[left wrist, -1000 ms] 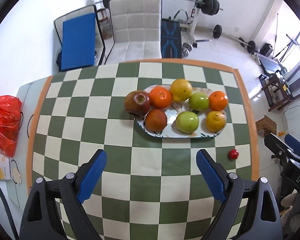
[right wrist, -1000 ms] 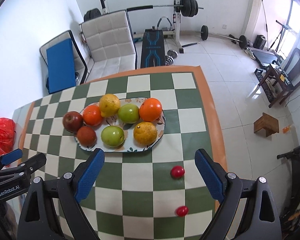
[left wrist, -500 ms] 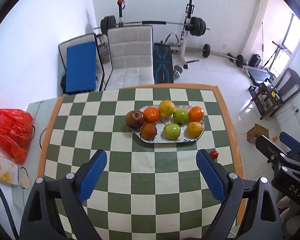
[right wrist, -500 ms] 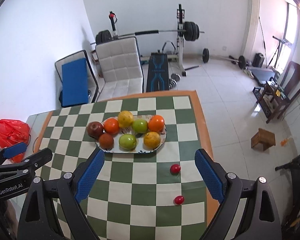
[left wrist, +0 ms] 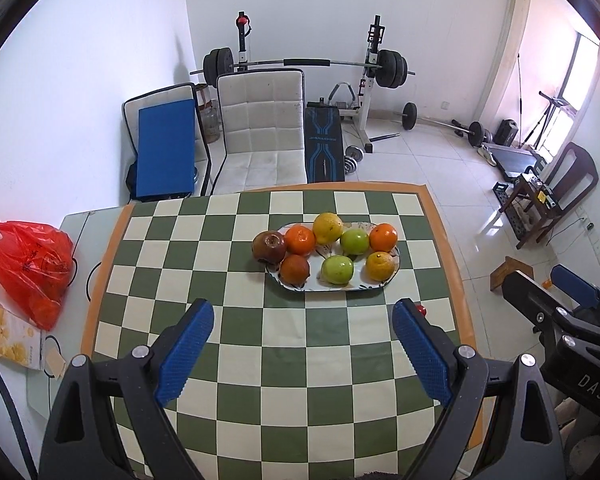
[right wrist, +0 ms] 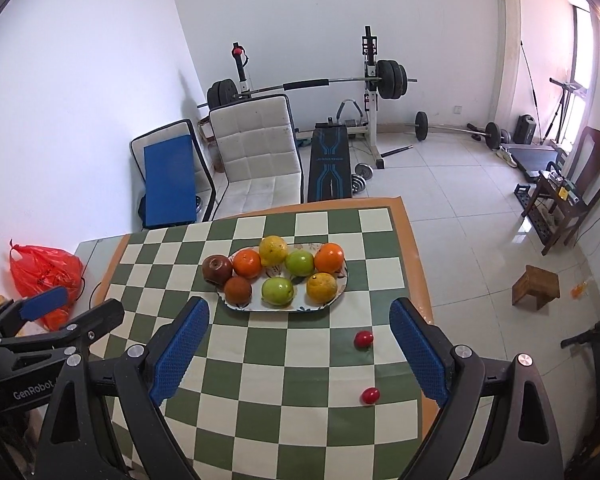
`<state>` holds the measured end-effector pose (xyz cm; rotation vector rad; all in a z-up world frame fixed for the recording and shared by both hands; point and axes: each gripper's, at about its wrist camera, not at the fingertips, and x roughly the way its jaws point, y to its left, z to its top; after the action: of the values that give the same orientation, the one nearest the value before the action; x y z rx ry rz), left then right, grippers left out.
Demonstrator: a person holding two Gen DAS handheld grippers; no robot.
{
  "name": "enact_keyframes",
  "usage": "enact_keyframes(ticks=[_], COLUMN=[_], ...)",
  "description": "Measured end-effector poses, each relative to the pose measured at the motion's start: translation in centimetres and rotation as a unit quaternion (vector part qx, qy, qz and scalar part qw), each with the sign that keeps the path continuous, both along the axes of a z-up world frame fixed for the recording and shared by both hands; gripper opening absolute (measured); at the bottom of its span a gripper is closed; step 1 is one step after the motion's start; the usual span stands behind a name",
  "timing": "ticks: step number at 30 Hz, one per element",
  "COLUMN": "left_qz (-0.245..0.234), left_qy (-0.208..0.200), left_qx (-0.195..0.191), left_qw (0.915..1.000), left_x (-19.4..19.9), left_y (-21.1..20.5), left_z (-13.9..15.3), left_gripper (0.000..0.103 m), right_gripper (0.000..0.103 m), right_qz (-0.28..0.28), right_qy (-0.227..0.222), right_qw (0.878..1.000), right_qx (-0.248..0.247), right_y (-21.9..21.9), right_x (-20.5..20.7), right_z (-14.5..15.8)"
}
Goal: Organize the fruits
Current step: 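Grasp a red tomato with the right tool while the left tool grasps the other tomato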
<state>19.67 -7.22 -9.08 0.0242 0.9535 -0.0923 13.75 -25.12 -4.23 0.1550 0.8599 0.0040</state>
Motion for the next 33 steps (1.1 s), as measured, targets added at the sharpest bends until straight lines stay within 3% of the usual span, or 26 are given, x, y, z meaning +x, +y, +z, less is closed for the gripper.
enact_keyframes(ticks=[3,4,6,9,13,14,16,21,23,26,33], left_qz=[0.004,0.004,0.004,0.006,-0.008,-0.013,-0.030,-0.068,-0.080,-0.093,-0.129], left_qy=[0.005,0.011,0.022,0.039,0.084,0.095,0.124,0.181,0.204,0.230,0.273], left_qx=[0.006,0.013,0.029,0.063,0.094,0.099,0.113,0.135,0.136,0.134,0.084], left_qw=[1.0000,0.9998,0.9993,0.9972,0.9920,0.9905,0.9854,0.9719,0.9663,0.9594,0.9497], left_x=[0.6,1.0,1.9,3.3,5.4,5.8,6.9,8.8,9.4,10.2,12.3], left_y=[-0.2,-0.4,-1.0,-2.1,-4.3,-4.8,-6.4,-10.2,-11.3,-13.1,-17.9], left_z=[-0.7,-1.2,-2.6,-5.3,-10.3,-11.2,-14.0,-19.3,-21.1,-23.0,-25.9], left_gripper=[0.092,0.100,0.103,0.103,0.103,0.103,0.103,0.103,0.103,0.103,0.103], right_gripper=[0.094,0.096,0.098,0.098,0.096,0.093,0.073,0.058,0.054,0.033,0.031], right_qz=[-0.004,-0.007,-0.010,-0.029,-0.059,-0.065,-0.078,-0.100,-0.104,-0.099,-0.105], right_qy=[0.002,0.002,0.011,0.049,0.132,0.150,0.201,0.281,0.296,0.315,0.283], right_qw=[1.000,1.000,1.000,0.998,0.989,0.986,0.976,0.952,0.947,0.939,0.948], right_qx=[0.006,0.006,0.000,0.003,0.014,0.014,0.026,0.066,0.076,0.092,0.095], right_y=[-0.2,-0.4,-1.1,-2.9,-6.3,-6.9,-8.4,-10.5,-10.8,-10.9,-11.9], right_x=[0.3,0.5,1.3,2.8,4.4,4.6,5.0,4.9,4.6,4.6,4.2], right_z=[-0.4,-0.7,-1.9,-5.1,-13.2,-14.9,-19.9,-28.9,-31.2,-33.6,-32.8])
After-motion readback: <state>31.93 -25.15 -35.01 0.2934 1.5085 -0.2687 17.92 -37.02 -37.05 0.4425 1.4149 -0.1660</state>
